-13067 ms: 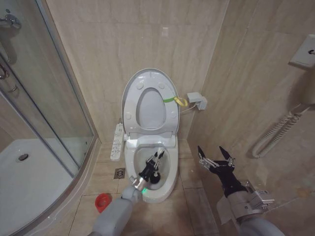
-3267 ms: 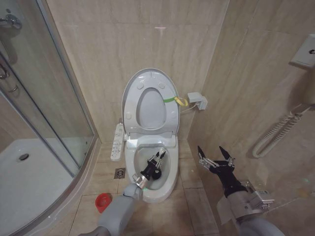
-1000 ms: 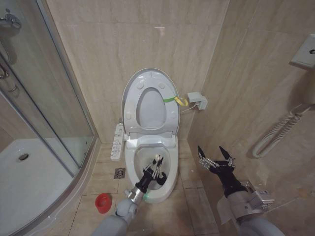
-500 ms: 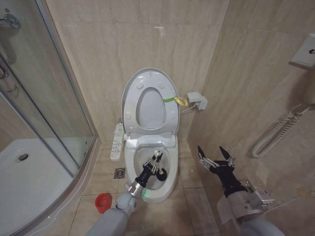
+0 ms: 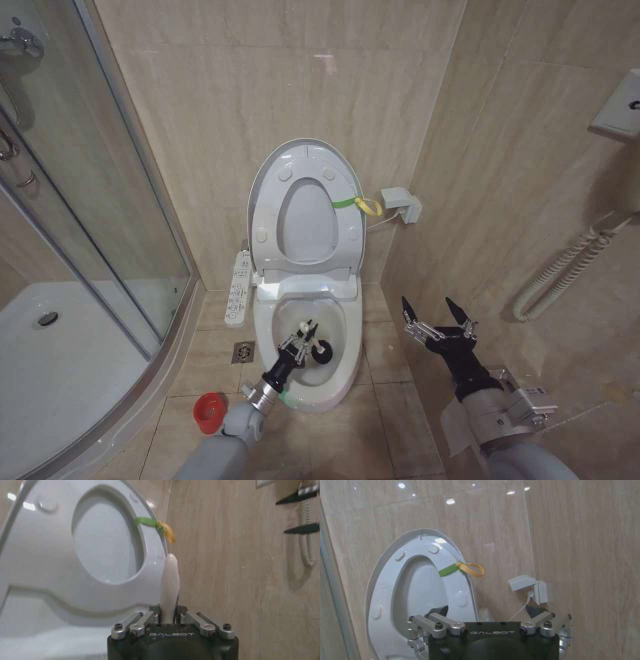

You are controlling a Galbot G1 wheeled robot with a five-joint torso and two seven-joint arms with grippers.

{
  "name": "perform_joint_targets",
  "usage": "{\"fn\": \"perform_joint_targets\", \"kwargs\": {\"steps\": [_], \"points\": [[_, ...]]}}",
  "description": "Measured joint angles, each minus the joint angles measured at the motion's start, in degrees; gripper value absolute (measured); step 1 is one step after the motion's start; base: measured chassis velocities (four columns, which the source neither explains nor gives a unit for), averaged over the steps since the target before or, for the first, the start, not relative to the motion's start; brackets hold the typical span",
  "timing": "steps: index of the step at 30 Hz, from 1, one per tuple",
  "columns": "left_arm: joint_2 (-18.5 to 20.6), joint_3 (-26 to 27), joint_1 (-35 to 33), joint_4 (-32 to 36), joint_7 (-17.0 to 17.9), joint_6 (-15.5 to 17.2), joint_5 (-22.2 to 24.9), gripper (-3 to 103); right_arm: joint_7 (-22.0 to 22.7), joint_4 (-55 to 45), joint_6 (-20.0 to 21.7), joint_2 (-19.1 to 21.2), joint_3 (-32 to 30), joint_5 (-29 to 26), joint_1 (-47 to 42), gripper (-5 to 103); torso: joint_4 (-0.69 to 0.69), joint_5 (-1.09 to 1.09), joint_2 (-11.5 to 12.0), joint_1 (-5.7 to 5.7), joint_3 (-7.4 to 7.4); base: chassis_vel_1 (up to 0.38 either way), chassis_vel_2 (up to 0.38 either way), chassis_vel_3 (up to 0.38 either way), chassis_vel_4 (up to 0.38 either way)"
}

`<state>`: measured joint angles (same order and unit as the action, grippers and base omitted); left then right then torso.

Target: Open the toilet lid, clean the toilet bowl with a toilet brush, close the toilet lid, and flush.

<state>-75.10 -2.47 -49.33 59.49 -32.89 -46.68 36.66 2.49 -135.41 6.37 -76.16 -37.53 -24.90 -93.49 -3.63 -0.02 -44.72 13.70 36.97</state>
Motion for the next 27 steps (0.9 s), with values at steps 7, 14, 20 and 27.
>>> {"fn": "perform_joint_targets", "kwargs": {"steps": [7,14,20,27], "points": [[3.0,1.7,-1.1,1.6,0.2,0.0,0.1,19,0.0,0.0,0.0,0.0,0.0,0.0,0.0,100,0.03,0.01,0.0,0.00,0.00,0.000,0.000,0.000,0.000],[3.7,2.4,-2.1,5.1,2.8,0.0,-0.1,19,0.0,0.0,0.0,0.0,0.0,0.0,0.0,100,0.02,0.02,0.0,0.00,0.00,0.000,0.000,0.000,0.000],[3.3,3.9,-2.3,13.5,7.6,0.0,-4.5,19,0.0,0.0,0.0,0.0,0.0,0.0,0.0,100,0.01,0.02,0.0,0.00,0.00,0.000,0.000,0.000,0.000],[3.7,5.4,-5.3,22.7,13.4,1.3,-8.8,19,0.0,0.0,0.0,0.0,0.0,0.0,0.0,100,0.02,0.02,0.0,0.00,0.00,0.000,0.000,0.000,0.000]]}}
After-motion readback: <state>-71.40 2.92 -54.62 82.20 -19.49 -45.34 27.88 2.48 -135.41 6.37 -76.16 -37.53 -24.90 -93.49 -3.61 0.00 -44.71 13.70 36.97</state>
